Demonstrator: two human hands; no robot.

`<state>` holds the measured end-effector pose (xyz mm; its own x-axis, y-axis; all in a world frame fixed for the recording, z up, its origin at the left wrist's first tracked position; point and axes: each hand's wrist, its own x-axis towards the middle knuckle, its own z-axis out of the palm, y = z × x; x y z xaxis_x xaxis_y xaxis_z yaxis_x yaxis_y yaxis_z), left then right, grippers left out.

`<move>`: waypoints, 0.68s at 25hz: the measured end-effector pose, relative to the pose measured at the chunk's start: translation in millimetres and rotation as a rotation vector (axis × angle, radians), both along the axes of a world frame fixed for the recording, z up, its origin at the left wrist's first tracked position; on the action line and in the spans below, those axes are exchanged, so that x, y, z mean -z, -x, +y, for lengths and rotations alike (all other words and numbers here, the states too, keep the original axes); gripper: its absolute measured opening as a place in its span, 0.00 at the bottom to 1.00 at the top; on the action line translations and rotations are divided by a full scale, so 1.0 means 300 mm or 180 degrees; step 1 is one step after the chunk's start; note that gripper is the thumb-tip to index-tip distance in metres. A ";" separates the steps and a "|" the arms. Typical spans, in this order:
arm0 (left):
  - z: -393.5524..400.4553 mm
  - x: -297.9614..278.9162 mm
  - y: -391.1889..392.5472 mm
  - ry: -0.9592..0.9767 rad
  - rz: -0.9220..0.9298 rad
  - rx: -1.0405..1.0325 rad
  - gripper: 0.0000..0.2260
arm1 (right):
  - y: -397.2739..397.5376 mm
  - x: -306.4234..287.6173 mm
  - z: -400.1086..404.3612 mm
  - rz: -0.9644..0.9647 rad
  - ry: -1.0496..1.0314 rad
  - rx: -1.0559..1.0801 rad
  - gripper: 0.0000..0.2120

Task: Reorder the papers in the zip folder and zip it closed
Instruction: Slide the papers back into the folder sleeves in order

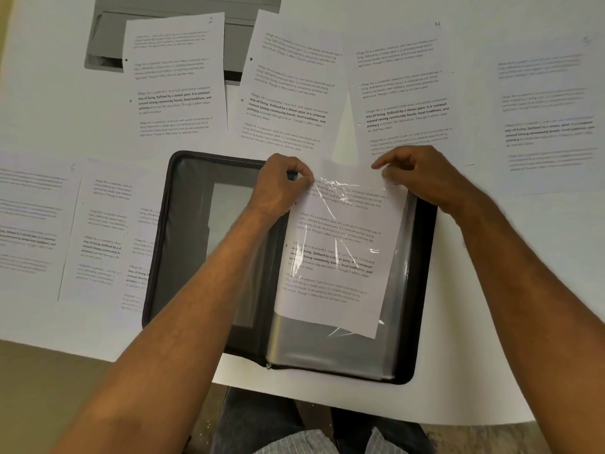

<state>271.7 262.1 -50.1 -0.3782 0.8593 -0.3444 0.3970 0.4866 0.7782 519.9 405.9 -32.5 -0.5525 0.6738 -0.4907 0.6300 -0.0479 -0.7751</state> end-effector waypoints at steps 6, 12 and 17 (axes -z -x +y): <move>-0.014 0.013 -0.007 -0.0088 0.0105 -0.0195 0.02 | 0.027 -0.023 -0.060 -0.0214 0.0069 -0.0153 0.12; -0.019 0.008 -0.016 -0.0040 0.0002 -0.0294 0.03 | 0.023 -0.038 -0.097 -0.0261 -0.0037 -0.0046 0.10; -0.019 0.015 -0.020 -0.0210 -0.0056 -0.0426 0.04 | -0.022 -0.027 -0.197 0.0432 0.0204 0.1312 0.31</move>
